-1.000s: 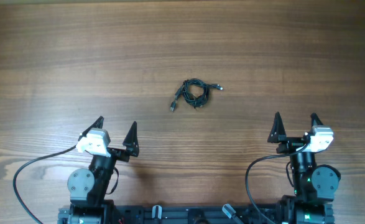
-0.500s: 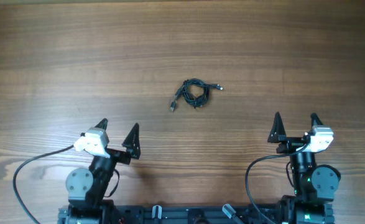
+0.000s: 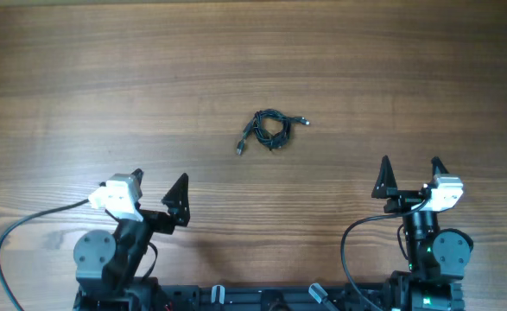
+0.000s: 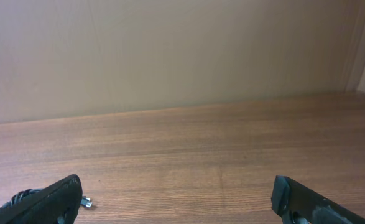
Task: Untangle cables
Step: 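Move the left gripper forward over the coiled black cable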
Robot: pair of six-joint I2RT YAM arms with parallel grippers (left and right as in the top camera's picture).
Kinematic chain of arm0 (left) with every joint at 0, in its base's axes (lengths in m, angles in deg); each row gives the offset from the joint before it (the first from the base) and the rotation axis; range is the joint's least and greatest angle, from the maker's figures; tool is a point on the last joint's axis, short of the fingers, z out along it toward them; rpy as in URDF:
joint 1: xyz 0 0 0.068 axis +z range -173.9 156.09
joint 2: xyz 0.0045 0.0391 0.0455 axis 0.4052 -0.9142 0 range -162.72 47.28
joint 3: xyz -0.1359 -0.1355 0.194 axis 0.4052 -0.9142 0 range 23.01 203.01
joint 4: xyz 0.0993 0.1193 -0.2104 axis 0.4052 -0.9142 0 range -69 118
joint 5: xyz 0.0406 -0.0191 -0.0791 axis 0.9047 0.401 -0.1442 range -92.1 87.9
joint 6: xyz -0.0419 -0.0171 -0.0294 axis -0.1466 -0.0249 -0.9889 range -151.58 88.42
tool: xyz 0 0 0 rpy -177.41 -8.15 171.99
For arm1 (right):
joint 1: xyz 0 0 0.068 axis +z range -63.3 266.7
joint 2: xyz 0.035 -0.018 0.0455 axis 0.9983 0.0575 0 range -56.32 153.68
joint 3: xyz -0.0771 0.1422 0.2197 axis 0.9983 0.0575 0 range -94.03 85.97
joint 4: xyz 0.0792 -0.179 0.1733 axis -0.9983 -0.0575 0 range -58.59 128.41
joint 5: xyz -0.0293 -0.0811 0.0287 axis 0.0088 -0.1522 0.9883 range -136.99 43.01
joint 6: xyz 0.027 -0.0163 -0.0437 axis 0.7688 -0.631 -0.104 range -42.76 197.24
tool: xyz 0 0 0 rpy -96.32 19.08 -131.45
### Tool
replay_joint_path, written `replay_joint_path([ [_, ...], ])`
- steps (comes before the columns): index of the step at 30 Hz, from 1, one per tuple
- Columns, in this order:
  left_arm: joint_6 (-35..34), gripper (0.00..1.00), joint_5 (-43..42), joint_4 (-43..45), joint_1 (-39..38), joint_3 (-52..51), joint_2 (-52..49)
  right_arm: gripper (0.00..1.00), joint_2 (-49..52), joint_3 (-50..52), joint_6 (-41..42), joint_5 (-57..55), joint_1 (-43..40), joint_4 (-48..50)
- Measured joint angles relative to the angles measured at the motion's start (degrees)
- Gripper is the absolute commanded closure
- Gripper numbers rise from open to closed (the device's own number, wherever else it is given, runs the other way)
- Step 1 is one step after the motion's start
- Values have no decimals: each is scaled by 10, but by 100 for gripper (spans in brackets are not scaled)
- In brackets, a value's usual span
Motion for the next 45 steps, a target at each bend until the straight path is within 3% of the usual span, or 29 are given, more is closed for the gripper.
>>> replay_joint_path([
  [8, 0, 0, -1, -5, 0, 7, -65, 0, 0, 0, 0, 0, 0, 0],
  [29, 0, 0, -41, -109, 0, 204, -250, 0, 0, 0, 0, 0, 0, 0],
  [36, 0, 0, -109, -115, 0, 204, -266, 0, 0, 0, 0, 0, 0, 0],
  [45, 0, 0, -120, -145, 0, 204, -266, 0, 0, 0, 0, 0, 0, 0],
])
